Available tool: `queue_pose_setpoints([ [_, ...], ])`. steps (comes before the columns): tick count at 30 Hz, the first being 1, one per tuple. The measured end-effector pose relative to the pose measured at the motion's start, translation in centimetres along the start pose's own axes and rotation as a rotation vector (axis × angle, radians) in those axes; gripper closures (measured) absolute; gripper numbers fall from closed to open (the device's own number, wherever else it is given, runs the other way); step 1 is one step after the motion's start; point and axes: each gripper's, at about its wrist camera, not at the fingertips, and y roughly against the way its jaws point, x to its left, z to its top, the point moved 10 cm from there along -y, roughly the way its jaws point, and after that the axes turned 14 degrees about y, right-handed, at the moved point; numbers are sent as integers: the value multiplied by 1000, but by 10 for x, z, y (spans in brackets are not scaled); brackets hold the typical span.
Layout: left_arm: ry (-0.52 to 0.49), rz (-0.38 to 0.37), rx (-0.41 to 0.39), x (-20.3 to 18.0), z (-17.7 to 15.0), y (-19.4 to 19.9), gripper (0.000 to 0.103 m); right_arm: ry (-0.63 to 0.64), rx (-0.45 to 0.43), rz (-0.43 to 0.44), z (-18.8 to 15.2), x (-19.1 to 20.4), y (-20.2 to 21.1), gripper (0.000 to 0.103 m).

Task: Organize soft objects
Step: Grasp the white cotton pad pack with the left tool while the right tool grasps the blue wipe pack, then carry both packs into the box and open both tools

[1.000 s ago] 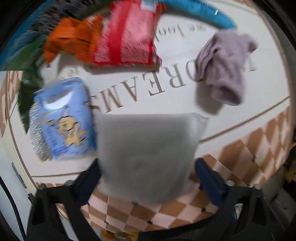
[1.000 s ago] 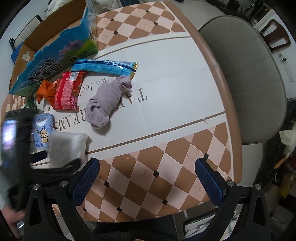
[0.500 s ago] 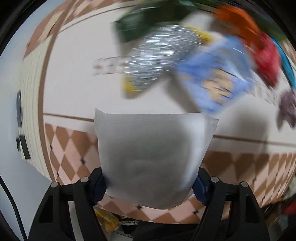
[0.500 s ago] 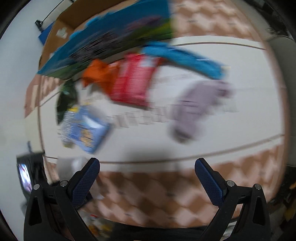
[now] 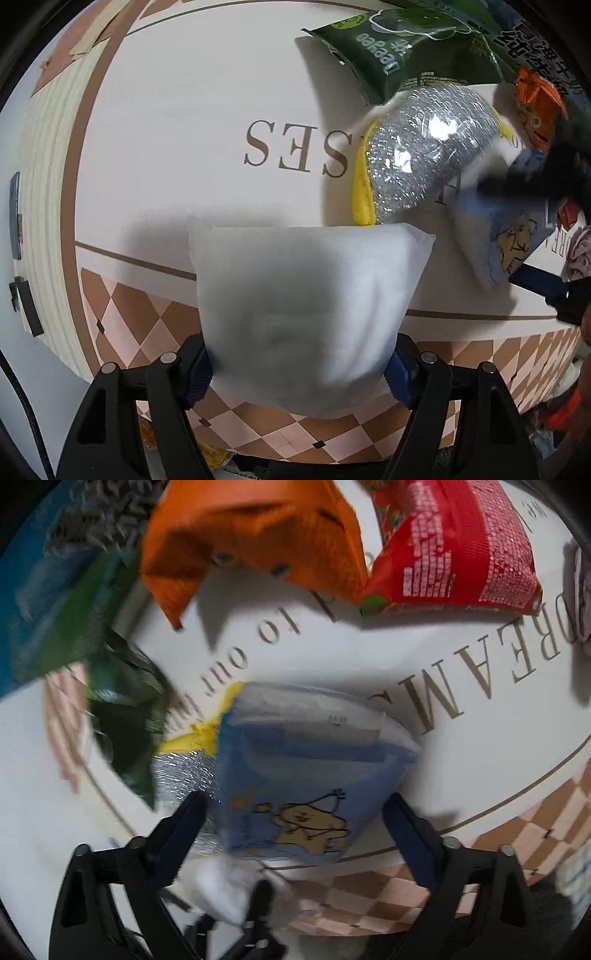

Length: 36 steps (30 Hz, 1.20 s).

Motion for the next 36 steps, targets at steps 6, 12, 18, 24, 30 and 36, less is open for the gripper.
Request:
queue_pose_setpoints([
  [6,-32,-1,12,-1,-4,2,25,343,79,-343,-20,-9,8,27],
  [12,-20,-24,28,7,-3,-3,25,356,-13,-344,-26,0,24,15],
  [18,-43,-10,-18,27,-21,-8,28,456,-65,-433,-10,29,15,15],
  [24,-57,-2,-61,21,-42,-4,30,488,-46,-426,-16,56,0,46],
  [30,-75,-61,-119,19,-69,41,30,501,-74,-329,-51,65,25,53],
  [36,-96,-182,-197,15,-64,121,30,514,-162,-228,-72,86,102,53],
])
